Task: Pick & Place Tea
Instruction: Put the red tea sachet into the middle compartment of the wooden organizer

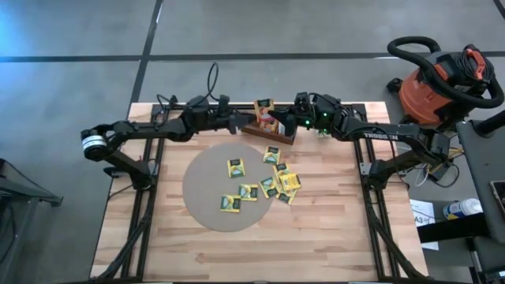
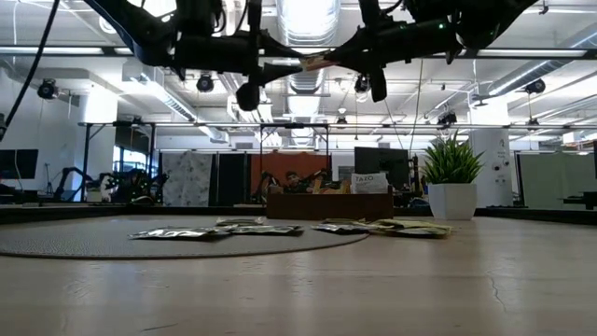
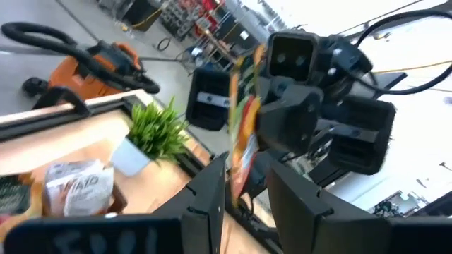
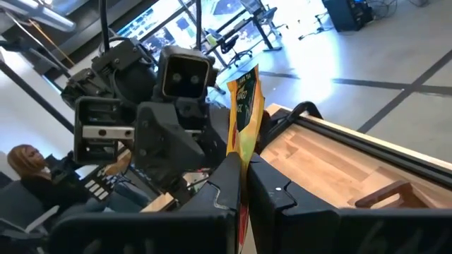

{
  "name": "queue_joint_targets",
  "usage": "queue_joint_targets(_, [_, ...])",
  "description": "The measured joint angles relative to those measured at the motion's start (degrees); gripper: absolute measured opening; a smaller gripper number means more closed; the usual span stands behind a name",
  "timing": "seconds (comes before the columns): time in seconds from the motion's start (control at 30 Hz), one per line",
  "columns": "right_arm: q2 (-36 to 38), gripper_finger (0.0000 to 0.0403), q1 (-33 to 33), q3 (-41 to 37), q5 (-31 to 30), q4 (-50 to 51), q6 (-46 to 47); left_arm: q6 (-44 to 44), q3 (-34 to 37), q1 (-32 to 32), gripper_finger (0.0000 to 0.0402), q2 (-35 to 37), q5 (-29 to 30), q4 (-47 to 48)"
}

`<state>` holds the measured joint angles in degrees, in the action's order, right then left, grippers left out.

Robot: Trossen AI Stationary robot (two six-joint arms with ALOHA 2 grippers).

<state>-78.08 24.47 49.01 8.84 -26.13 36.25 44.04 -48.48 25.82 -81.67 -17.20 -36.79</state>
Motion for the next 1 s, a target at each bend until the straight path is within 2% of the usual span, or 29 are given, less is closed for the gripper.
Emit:
queue_joint_targets(0.33, [0.0, 0.0009, 0.0, 0.0, 0.0, 0.0, 0.5, -0.6, -0.3, 0.0, 0.0101, -2.8, -0.5, -3.8])
queue_joint_targets(0.47, [0.0, 0.0009, 0.0, 0.0, 0.0, -0.1, 0.5, -0.6, -2.4, 0.0, 0.0096, -5.2, -2.4, -4.4])
queue_joint_targets(0.6, [0.0, 0.0013, 0.0, 0.0, 0.0, 0.0, 0.4, -2.2, -4.0, 0.0, 0.0069, -5.9, -3.9, -4.5])
queue_joint_targets(0.77, [0.0, 0.0025, 0.0, 0.1, 0.4, 0.2, 0.4, -5.1, -4.1, 0.1, 0.0012, -5.8, -3.9, -4.0])
queue_joint_targets(1.0, [0.3, 0.006, 0.5, 0.1, 2.0, 3.8, -0.3, -10.3, -4.1, 0.1, 0.0005, -5.7, -4.0, 0.5])
